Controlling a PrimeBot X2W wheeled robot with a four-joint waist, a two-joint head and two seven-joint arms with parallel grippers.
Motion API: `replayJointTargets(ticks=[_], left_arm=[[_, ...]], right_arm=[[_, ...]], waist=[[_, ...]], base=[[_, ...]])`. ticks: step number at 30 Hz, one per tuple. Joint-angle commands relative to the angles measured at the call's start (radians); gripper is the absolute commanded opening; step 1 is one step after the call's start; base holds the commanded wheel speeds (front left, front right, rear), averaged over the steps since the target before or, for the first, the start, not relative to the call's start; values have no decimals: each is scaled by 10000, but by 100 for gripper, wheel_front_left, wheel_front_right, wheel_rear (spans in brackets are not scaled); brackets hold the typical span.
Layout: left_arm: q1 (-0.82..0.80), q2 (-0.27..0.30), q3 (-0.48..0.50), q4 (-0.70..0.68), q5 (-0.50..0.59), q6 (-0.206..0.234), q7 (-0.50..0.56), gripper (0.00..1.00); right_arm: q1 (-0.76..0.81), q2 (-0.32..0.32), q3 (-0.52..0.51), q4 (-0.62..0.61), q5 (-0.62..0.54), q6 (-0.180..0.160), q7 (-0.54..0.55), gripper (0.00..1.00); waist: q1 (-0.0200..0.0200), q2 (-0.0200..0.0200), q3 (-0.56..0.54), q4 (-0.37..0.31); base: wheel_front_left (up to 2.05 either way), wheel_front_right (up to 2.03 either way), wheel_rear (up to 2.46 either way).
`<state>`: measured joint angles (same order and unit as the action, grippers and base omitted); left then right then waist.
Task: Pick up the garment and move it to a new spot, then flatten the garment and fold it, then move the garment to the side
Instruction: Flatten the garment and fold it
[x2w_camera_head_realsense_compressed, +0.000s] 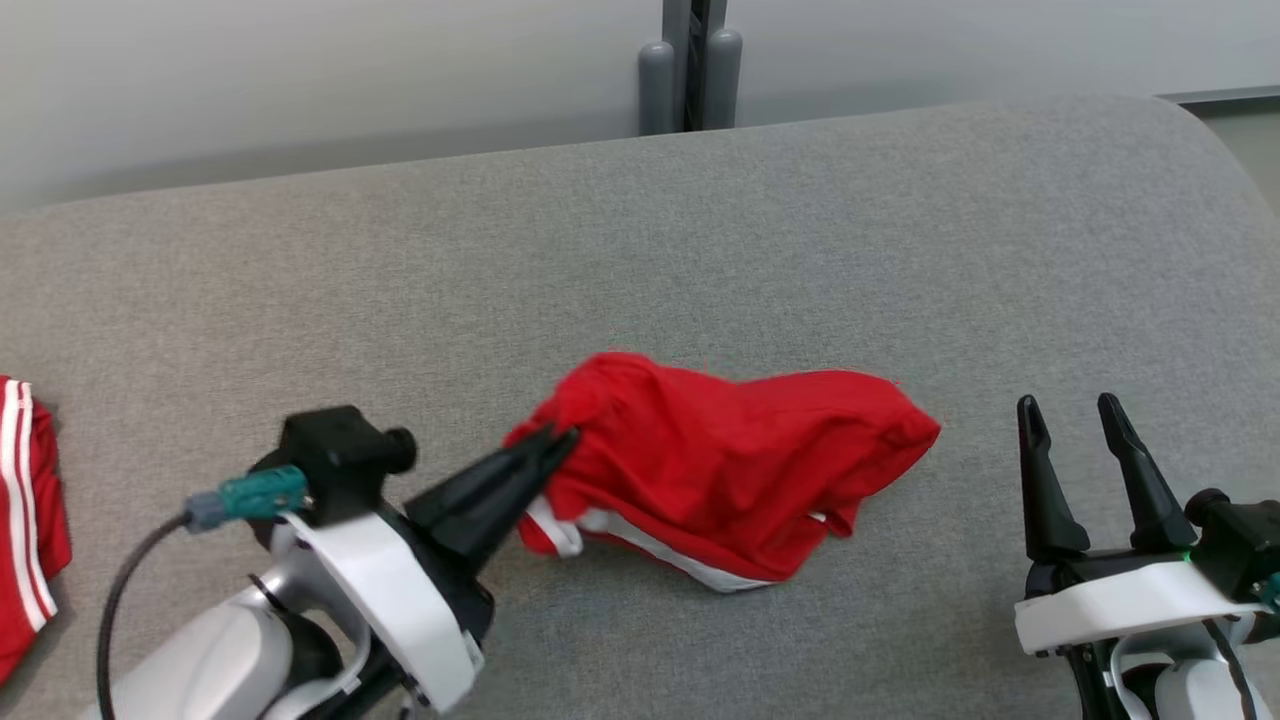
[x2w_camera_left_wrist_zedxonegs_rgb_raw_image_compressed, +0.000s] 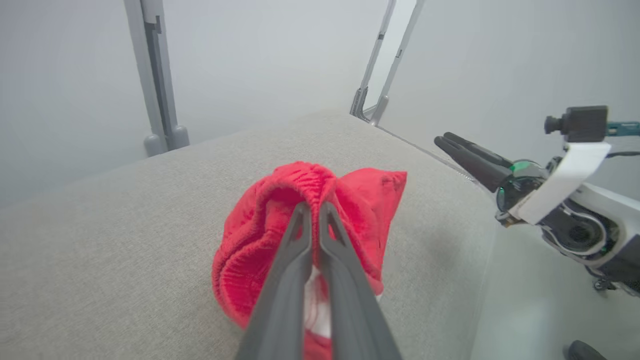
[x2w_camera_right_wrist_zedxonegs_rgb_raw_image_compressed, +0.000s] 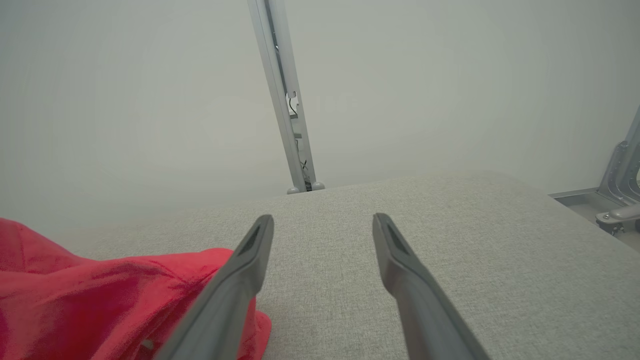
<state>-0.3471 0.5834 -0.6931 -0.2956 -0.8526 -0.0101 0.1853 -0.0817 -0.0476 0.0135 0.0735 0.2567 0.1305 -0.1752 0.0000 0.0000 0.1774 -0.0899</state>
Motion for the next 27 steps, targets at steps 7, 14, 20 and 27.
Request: replayJointTargets(ticks=[7, 14, 20, 27], left_arm=[[-287, -352, 1139, 2408, -700, 401, -872, 0], [-748, -941, 1622, 5315, -1108, 66, -1695, 0], [-1229, -1418, 1619, 7145, -1116, -456, -2262, 0], [-1657, -1673, 1630, 8329, -617, -449, -3351, 100]], right_arm=[[-193, -55, 72, 105, 219, 5, -149, 100], [-351, -57, 145, 232, 285, 5, -238, 100], [-473, -57, 145, 344, 341, 5, -303, 100], [-544, -57, 155, 433, 317, 5, -323, 100]], waist=[[0, 0, 334, -416], [0, 0, 594, -642], [0, 0, 747, -631], [0, 0, 713, -489]], base=[[0, 0, 0], [0, 0, 0], [0, 0, 0], [0, 0, 0]])
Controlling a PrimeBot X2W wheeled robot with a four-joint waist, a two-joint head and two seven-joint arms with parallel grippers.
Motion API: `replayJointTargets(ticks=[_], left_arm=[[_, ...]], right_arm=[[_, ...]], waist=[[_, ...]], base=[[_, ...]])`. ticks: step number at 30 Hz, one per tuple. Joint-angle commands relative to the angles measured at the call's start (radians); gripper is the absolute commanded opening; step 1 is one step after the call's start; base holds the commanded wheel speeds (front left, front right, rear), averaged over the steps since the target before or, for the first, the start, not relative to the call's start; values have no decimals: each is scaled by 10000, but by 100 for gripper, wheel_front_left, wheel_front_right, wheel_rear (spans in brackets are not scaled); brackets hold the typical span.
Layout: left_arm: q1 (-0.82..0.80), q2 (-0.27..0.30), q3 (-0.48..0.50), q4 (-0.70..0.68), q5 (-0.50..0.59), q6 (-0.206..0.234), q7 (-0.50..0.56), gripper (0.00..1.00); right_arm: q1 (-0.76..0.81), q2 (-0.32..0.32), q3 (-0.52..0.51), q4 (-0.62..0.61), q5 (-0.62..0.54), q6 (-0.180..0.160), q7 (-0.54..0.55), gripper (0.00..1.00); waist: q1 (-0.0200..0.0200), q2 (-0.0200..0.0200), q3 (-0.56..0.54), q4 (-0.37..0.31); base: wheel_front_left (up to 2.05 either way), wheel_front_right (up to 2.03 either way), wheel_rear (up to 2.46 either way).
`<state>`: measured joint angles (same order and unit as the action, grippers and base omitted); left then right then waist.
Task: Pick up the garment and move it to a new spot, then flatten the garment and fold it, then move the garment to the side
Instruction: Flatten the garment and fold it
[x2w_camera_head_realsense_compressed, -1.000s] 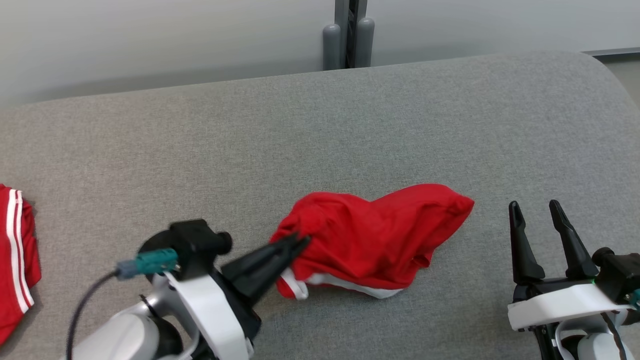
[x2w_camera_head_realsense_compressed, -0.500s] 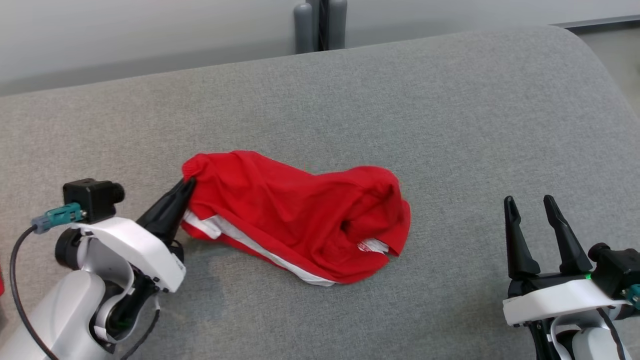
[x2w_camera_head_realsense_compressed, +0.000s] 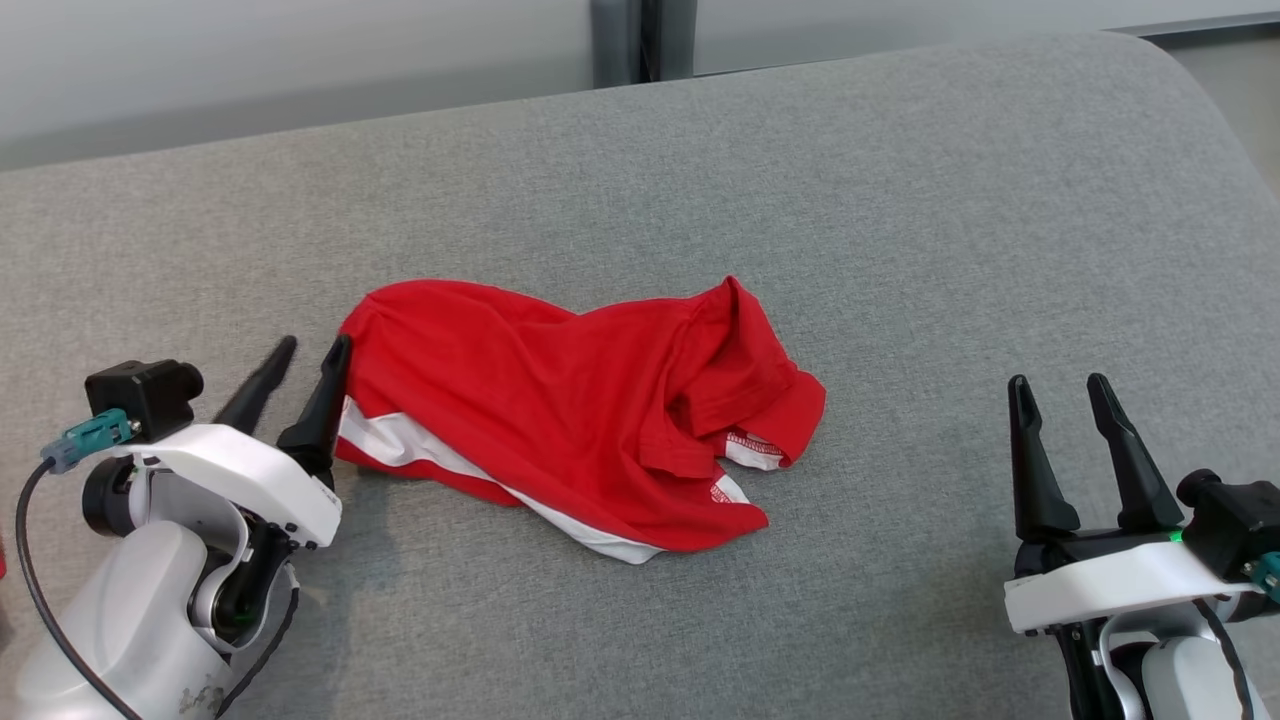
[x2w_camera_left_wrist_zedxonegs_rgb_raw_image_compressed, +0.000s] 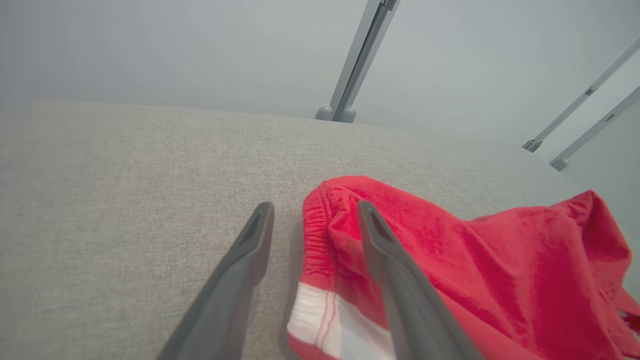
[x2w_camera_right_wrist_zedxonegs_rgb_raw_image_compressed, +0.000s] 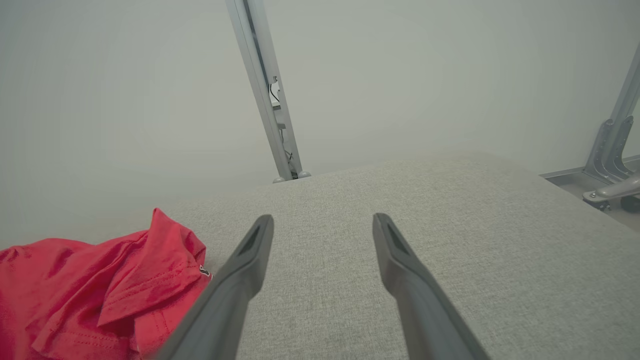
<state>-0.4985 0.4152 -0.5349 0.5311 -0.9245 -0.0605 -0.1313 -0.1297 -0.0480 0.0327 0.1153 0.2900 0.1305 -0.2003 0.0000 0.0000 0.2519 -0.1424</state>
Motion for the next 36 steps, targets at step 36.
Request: replayJointTargets(ticks=[36], left_arm=[[4712, -821, 3402, -5504, 4939, 1776, -1328, 100]], right_arm=[[763, -55, -245, -795, -1071, 5, 895, 100]], waist=[[0, 0, -1855, 1451]], base=[[0, 0, 0]])
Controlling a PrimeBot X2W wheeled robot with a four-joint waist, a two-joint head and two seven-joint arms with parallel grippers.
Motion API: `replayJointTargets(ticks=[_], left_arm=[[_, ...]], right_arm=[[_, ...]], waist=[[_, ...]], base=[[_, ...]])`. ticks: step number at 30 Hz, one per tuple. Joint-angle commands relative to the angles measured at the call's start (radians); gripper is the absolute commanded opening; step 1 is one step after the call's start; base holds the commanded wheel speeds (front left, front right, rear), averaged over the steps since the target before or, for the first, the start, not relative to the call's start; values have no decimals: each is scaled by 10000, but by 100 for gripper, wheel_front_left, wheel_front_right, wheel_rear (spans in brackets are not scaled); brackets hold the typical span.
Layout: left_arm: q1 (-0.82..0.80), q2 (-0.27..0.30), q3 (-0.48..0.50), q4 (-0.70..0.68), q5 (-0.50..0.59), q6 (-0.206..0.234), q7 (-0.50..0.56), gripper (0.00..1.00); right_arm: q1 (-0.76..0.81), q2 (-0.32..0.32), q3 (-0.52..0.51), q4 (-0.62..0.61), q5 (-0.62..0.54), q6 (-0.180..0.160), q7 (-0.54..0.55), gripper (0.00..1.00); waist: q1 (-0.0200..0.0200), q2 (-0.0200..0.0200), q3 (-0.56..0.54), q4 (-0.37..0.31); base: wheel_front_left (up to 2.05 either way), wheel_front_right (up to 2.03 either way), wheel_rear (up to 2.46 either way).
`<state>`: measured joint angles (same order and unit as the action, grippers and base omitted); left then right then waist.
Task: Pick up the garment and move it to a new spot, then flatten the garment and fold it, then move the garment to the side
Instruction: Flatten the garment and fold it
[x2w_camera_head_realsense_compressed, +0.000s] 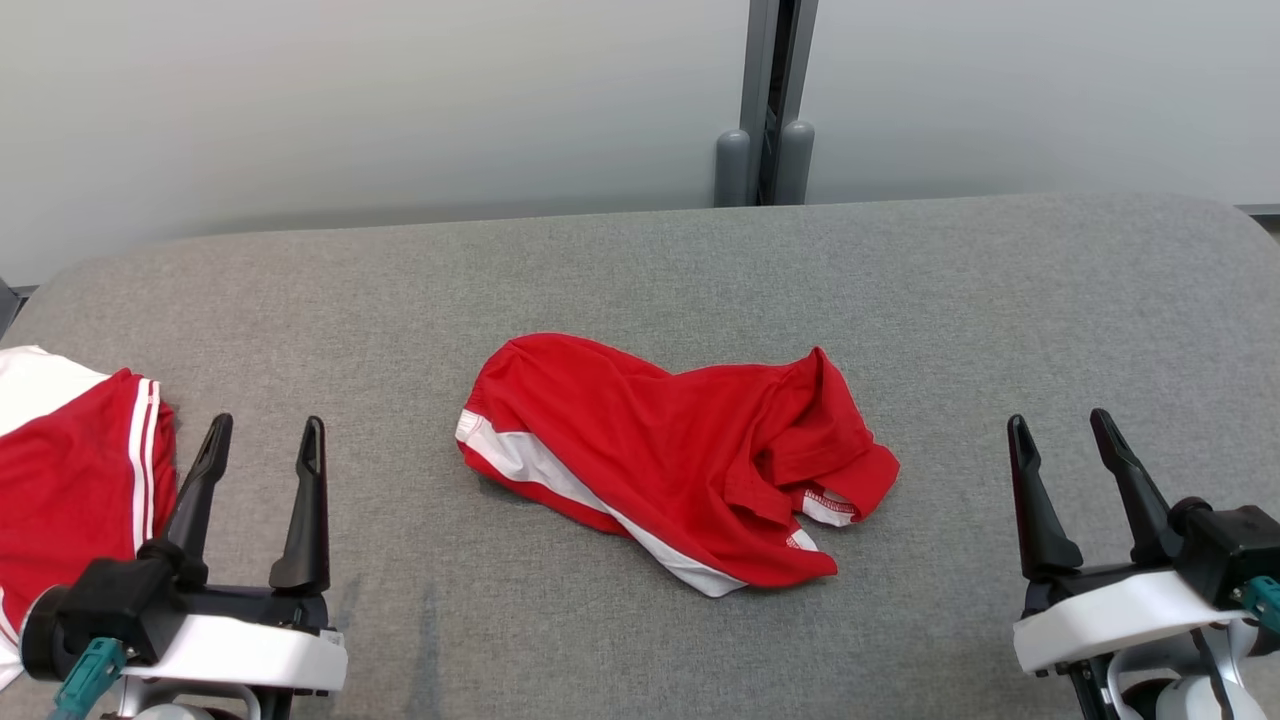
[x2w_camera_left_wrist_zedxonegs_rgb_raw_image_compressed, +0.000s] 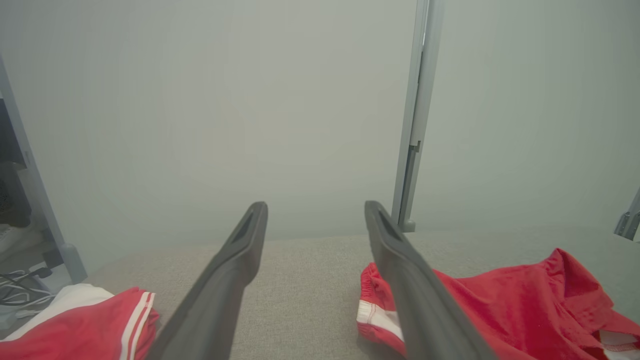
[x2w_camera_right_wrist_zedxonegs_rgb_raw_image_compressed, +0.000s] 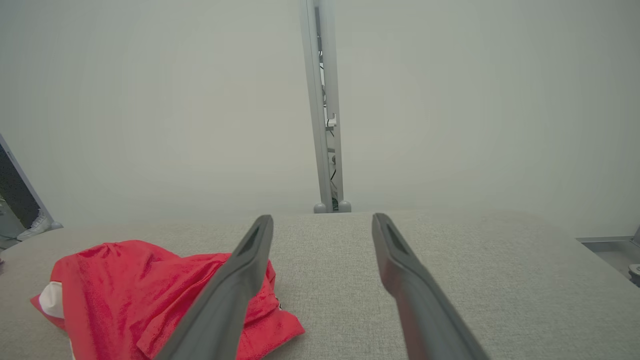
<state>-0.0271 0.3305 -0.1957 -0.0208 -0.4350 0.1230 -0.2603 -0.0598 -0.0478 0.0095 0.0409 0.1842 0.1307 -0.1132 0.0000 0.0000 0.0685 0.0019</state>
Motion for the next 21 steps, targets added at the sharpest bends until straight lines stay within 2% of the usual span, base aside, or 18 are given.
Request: replayJointTargets(ticks=[1, 13, 16, 21], left_arm=[[43, 21, -16, 60, 62, -41, -39, 100], [-123, 40, -180, 185, 163, 58, 21, 100], [-191, 62, -214, 122, 179, 85, 97, 100], [-320, 28, -299, 81, 152, 97, 158, 100]], right_arm=[[115, -56, -3, -85, -1, 3, 57, 100], [232, -55, -11, -254, -129, 3, 235, 100], [174, -169, 422, -233, -469, 3, 486, 100], [301, -918, 1857, 30, -533, 2, 1039, 100]], waist=[[0, 0, -38, 13], [0, 0, 7, 103], [0, 0, 100, 169], [0, 0, 411, 423]], base=[[0, 0, 0], [0, 0, 0], [0, 0, 0], [0, 0, 0]])
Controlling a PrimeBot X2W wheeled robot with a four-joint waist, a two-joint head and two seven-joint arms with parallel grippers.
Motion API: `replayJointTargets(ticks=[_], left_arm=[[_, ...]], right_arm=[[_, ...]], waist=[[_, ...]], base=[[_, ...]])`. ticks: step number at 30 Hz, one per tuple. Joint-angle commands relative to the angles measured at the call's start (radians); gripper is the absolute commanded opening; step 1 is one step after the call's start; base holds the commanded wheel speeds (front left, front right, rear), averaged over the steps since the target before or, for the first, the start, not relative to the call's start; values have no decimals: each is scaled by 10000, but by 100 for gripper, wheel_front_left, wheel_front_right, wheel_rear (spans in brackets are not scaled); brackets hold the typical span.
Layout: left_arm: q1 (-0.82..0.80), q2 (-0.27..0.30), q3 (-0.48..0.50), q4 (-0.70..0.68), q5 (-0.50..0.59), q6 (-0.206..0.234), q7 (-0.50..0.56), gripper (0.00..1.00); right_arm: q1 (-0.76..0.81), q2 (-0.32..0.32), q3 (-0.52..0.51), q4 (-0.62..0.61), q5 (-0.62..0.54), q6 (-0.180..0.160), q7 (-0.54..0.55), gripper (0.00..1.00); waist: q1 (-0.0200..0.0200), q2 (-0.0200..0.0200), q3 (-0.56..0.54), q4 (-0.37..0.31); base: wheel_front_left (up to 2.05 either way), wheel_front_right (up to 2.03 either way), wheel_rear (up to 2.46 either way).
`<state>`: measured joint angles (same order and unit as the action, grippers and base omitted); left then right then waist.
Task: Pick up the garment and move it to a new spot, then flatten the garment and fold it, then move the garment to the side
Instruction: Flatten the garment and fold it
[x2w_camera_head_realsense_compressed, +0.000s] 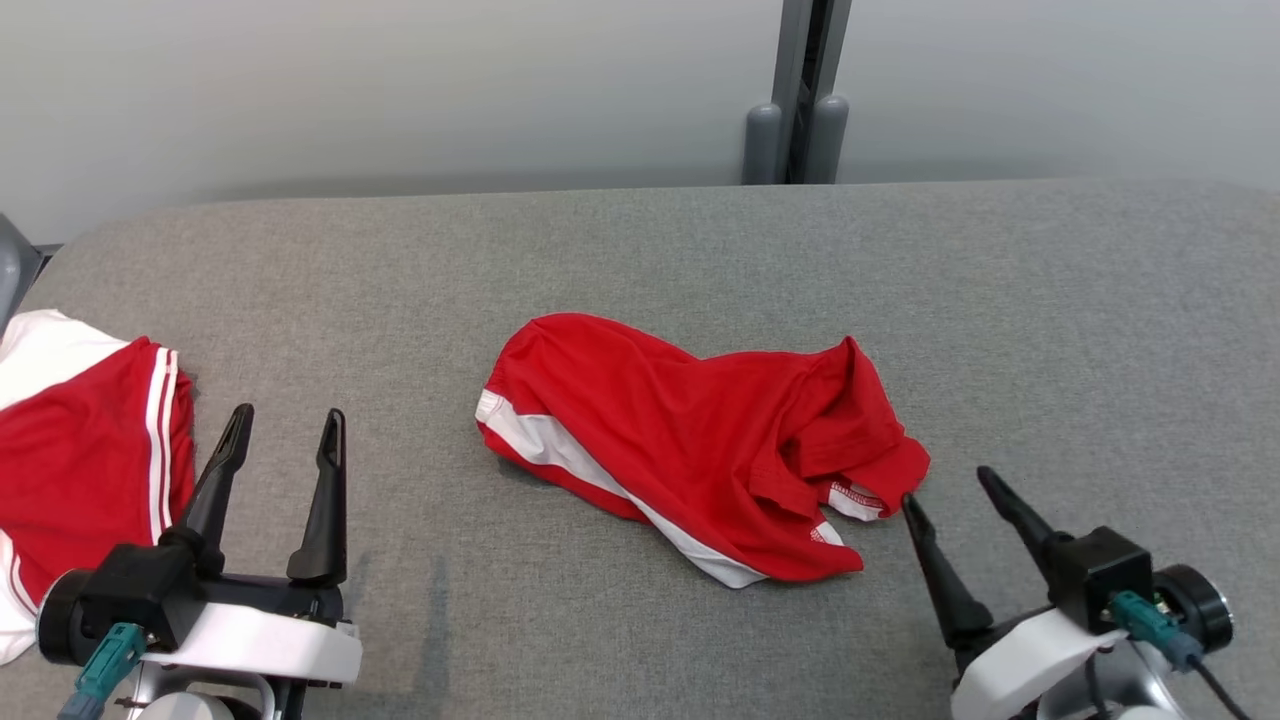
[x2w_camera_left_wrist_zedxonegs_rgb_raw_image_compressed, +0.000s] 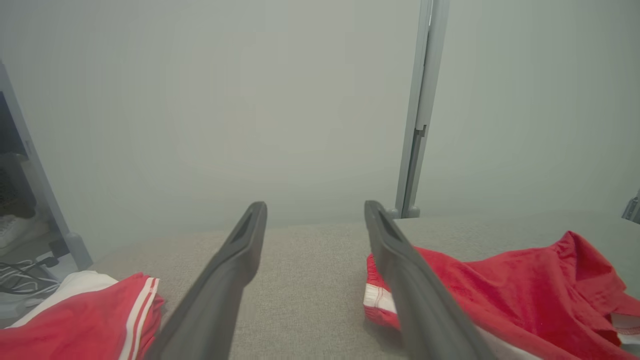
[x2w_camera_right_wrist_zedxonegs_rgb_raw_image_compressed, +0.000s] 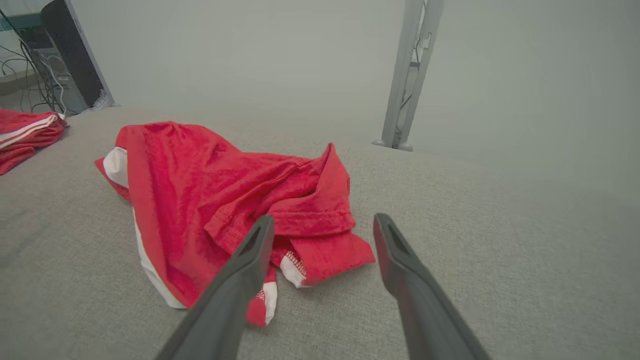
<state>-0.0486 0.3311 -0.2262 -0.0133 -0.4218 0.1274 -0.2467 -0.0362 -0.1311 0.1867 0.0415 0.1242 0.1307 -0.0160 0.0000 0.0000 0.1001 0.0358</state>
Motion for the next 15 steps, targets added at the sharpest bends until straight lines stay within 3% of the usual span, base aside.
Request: replayJointTargets(ticks=[1, 7, 15], left_arm=[[-130, 7, -8, 6, 14, 66, 27, 100], [-307, -82, -72, -14, -19, 55, 6, 100], [-643, -202, -132, 209, -70, -108, -80, 100]], right_arm=[[86, -197, 342, 112, 121, 2, 123, 100], [-193, -934, 1864, 795, 272, 2, 520, 100], [-1131, -1394, 2911, 1742, 282, 2, 566, 100]], waist=[[0, 0, 151, 124], [0, 0, 544, 340], [0, 0, 1032, 529]], base=[[0, 0, 0], [0, 0, 0], [0, 0, 0]])
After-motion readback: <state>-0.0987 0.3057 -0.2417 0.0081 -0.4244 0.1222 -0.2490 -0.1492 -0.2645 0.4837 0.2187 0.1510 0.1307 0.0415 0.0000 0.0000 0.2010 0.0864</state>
